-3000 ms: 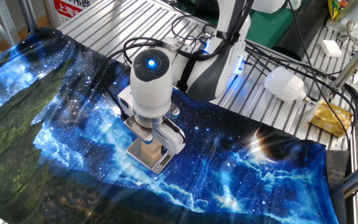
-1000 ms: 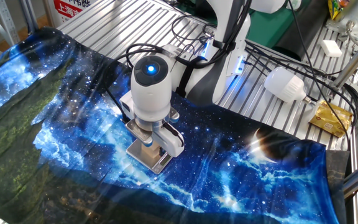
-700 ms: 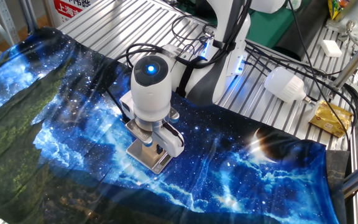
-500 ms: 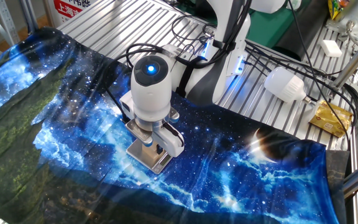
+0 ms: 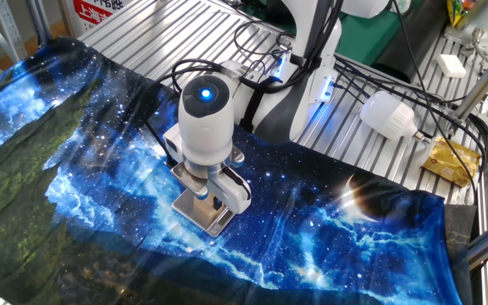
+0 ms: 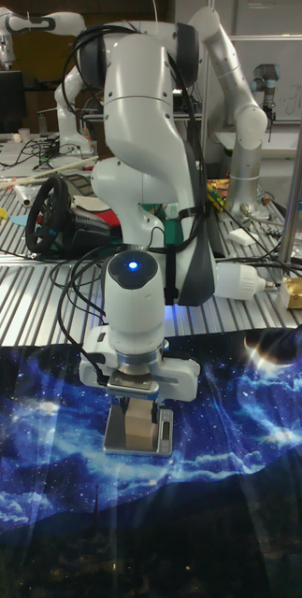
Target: Remove the object from the scale
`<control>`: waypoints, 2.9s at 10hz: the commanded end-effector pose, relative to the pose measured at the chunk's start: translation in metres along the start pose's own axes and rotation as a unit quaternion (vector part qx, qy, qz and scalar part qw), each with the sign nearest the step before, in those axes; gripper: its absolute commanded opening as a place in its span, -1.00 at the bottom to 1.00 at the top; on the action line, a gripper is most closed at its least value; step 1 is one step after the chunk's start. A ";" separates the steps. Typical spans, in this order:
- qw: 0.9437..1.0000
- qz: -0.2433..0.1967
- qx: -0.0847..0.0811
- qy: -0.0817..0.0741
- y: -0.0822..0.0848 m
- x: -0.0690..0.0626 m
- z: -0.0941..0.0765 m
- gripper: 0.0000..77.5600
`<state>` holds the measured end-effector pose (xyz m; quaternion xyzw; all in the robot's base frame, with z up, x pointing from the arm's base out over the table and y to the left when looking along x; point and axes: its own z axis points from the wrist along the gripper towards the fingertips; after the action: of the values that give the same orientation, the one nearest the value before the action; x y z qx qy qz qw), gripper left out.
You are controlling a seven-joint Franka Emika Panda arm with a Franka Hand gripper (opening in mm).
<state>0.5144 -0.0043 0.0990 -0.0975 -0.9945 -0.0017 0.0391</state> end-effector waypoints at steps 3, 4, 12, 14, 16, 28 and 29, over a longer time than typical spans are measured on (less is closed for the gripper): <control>1.000 -0.015 0.010 -0.001 0.003 0.005 -0.035 -0.97; 1.000 -0.015 0.011 -0.001 0.002 0.004 -0.037 -0.97; 1.000 -0.012 0.008 -0.001 0.001 0.003 -0.042 -0.97; 1.000 -0.008 0.006 -0.002 0.001 0.002 -0.042 -0.97; 1.000 -0.008 0.004 -0.001 0.001 0.001 -0.041 -0.97; 0.999 0.043 0.000 0.016 0.001 0.001 -0.041 -0.97; 0.999 0.042 0.001 0.018 0.001 0.001 -0.041 -0.97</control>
<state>0.5157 -0.0033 0.1390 -0.1378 -0.9888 -0.0002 0.0575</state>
